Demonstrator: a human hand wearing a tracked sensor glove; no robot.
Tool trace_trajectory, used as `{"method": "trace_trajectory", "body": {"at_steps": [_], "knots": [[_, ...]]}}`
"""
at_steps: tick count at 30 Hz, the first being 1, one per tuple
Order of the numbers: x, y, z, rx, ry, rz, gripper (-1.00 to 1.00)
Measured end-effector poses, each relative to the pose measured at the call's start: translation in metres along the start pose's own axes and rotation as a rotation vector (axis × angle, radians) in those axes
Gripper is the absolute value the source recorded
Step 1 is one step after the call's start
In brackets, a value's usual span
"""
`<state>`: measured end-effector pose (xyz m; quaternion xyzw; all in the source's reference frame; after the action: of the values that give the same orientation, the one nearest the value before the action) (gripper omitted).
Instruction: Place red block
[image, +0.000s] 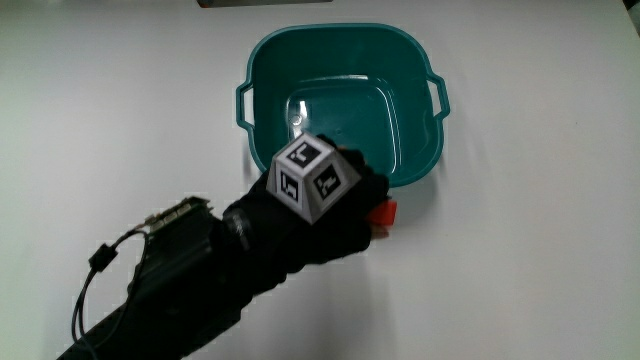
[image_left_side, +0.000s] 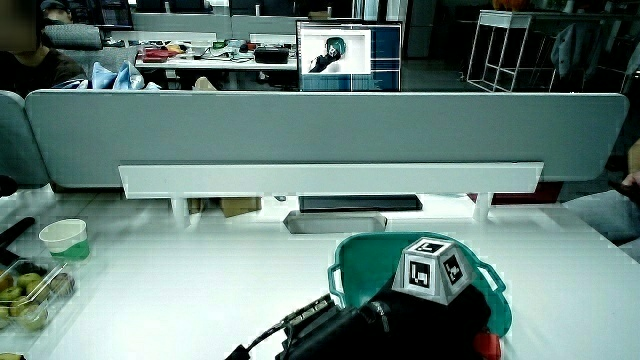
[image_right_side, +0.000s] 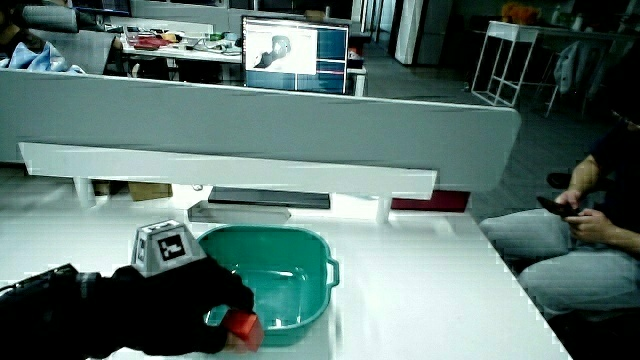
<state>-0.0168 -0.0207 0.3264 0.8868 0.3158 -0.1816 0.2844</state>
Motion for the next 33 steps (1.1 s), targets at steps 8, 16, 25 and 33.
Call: {"method": "trace_trajectory", "body": {"at_steps": [8, 16, 25, 33], "knots": [[0.005, -0.011, -0.036, -0.021, 0.025, -0.075, 0.00], [0.009, -0.013, -0.071, -0.114, -0.032, -0.126, 0.00], [0.009, -0.014, -0.099, -0.141, -0.022, -0.139, 0.00], [0.008, -0.015, -0.112, -0.164, -0.023, -0.146, 0.00]]}}
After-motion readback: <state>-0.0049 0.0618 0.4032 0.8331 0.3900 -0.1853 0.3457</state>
